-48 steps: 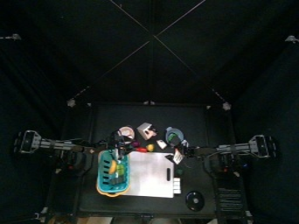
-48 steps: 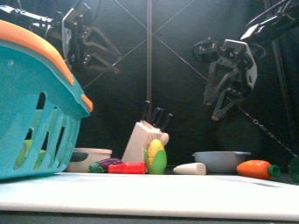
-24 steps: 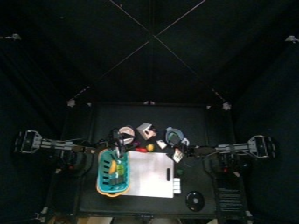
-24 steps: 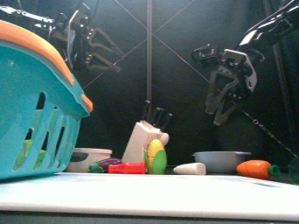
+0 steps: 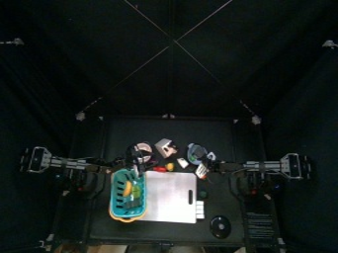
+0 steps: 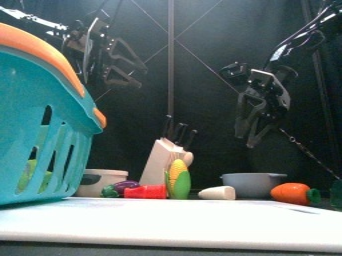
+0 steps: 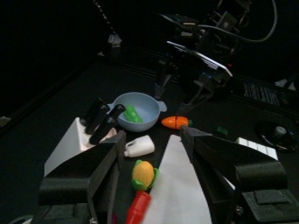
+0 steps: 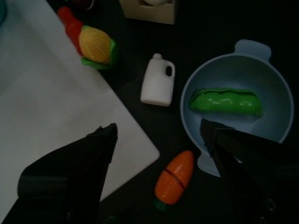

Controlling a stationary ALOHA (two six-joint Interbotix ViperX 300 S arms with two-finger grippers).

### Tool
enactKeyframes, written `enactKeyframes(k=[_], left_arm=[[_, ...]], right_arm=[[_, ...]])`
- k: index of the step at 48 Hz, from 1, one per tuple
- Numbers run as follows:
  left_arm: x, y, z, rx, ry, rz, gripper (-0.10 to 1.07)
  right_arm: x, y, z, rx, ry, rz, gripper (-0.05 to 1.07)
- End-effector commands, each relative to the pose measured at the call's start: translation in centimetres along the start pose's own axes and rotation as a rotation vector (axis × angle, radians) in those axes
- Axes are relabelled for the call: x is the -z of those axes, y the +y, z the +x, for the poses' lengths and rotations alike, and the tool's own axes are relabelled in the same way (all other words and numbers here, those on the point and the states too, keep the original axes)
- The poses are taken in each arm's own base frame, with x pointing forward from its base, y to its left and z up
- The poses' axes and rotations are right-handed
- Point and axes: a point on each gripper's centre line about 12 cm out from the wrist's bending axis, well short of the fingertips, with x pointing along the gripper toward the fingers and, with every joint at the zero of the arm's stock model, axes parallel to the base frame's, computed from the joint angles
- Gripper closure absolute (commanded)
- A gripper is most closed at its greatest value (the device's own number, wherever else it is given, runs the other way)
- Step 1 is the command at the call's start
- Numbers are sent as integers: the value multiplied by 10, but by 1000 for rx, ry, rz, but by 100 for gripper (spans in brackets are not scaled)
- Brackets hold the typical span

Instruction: Grab pea

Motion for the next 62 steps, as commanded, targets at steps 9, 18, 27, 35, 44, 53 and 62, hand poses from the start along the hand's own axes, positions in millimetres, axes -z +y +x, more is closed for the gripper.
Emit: enactKeyframes(k=[9,18,27,35,44,53,62], left_arm=[[-30,22,7,-79,-77,-39,9],[-39,42,13,-107,-54,-21,9],[-49,68,18,-92,52,35,9],[-52,75,19,-59,129,115,9],[-45,77,16,-45,175,193,9],[-33,78,13,-44,204,184,9],[-21,79,-4,-74,161,160,9]], right_arm=[[-2,-22,0,121,8,-46,-2],[-8,-21,-2,132,27,-5,-2],[-20,-26,-8,183,85,101,-2],[-37,-24,-17,196,141,95,-2],[-54,-26,-13,134,229,35,-2],[-55,-50,-5,114,316,-95,-1],[-47,-67,3,95,330,-269,-2]])
